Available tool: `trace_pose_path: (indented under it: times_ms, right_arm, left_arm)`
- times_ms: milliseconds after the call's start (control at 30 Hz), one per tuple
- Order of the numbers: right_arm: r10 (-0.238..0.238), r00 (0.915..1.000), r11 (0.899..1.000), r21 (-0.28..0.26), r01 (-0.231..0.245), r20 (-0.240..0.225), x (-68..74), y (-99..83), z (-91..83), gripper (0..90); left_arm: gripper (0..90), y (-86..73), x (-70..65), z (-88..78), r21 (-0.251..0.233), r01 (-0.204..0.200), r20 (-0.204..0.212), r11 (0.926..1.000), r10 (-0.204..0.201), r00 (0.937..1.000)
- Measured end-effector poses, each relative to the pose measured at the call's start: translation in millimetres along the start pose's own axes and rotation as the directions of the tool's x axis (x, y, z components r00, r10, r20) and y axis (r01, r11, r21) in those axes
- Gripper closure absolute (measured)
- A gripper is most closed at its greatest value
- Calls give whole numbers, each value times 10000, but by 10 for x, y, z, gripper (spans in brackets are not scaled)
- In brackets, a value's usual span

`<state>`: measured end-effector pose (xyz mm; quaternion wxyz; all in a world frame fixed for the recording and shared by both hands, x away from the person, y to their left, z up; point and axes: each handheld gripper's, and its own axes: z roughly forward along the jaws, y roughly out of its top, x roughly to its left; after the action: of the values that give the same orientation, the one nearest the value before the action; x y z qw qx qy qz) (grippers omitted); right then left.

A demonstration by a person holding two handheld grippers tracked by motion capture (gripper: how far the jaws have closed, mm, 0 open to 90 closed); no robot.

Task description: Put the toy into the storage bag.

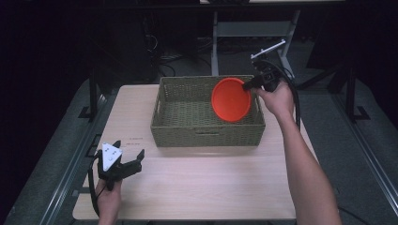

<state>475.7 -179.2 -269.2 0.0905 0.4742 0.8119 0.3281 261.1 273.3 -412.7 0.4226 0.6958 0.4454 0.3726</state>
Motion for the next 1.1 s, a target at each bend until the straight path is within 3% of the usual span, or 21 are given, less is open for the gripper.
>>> trace_pose_path:
  times_ms: [600,1100]
  right_arm:
    - [120,9998,9997,216,-117,-131,-8,-29,261,819]
    - [410,9991,9966,725,-399,-140,-66,-132,513,819]
  left_arm:
    - [128,-1,0,2,33,3,5,10000,-3,10000]
    - [128,2,9,-6,66,28,-10,10000,-28,10000]
